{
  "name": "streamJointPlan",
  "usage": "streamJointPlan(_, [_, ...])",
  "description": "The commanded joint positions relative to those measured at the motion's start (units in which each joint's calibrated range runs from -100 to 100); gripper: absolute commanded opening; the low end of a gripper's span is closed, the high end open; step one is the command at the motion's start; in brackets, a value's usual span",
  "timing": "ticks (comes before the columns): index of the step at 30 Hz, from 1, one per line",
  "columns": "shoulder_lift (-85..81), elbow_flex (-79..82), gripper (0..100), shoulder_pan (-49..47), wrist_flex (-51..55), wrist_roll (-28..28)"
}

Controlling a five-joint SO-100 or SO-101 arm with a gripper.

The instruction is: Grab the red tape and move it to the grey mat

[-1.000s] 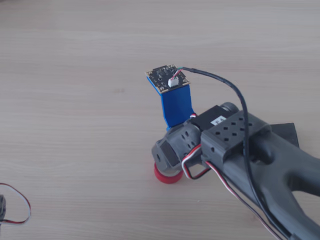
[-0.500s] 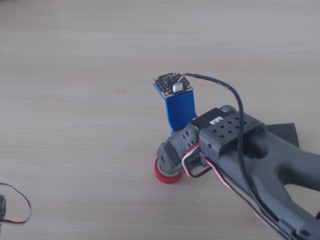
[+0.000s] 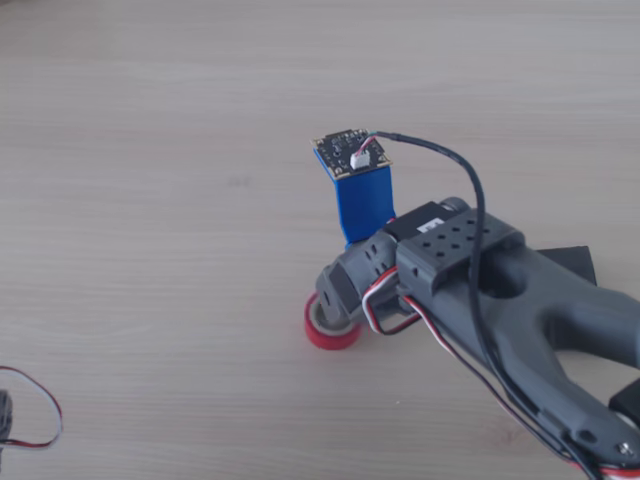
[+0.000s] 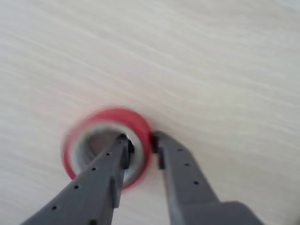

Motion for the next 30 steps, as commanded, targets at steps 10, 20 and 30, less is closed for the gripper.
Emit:
streamJointPlan(10, [-12.89,-0.74,2,0.27,0.19,0.48])
streamJointPlan(20, [-23.02,-0.65,2,9.02,0.27,0.53])
streamJointPlan(30, [-33.40,8.39,2,21.28,0.02,0.59])
